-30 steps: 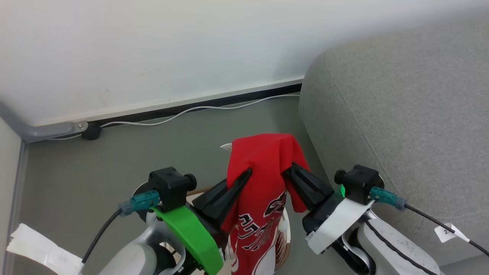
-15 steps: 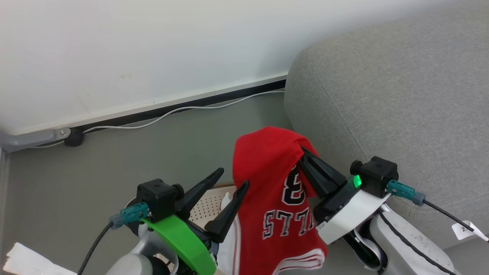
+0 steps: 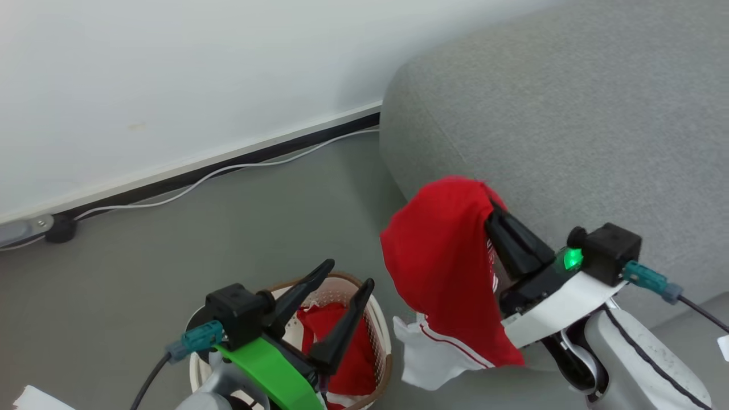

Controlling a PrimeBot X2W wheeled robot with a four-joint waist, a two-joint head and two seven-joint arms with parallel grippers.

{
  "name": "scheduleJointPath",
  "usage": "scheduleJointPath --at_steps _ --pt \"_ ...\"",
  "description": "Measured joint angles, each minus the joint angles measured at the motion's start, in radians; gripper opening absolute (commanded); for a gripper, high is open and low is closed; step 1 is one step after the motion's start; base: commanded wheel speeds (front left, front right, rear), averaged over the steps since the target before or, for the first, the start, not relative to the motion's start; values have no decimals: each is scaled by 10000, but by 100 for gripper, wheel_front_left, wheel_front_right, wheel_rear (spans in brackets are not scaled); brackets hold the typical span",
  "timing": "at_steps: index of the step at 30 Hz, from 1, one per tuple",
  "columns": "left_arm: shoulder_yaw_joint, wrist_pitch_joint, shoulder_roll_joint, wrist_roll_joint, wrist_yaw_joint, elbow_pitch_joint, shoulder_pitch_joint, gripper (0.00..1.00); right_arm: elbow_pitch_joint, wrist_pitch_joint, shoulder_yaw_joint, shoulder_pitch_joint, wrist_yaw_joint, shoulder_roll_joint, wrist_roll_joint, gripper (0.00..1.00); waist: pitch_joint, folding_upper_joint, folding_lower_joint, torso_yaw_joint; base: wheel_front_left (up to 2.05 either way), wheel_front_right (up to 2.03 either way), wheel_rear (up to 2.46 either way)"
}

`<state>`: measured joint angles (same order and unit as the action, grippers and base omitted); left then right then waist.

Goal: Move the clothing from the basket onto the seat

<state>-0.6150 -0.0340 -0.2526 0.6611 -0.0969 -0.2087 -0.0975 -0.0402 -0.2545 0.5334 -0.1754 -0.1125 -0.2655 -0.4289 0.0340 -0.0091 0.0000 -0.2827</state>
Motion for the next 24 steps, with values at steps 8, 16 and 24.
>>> scheduleJointPath --at_steps 8,16,24 --pt "-681 -17 240 -270 -12 -587 -153 100 435 0 -1267 -346 226 -146 -479 0 477 0 0 -553 0 0 0" --pt "-1388 -368 518 -679 -102 -813 -880 100 -63 0 -3195 -1569 671 -422 -1503 0 1489 0 0 -649 0 0 0" --pt "-1605 -846 504 -800 -125 -888 -1155 100 -1126 144 -5283 -3362 1344 -658 -2834 0 2545 0 0 -295 0 0 0"
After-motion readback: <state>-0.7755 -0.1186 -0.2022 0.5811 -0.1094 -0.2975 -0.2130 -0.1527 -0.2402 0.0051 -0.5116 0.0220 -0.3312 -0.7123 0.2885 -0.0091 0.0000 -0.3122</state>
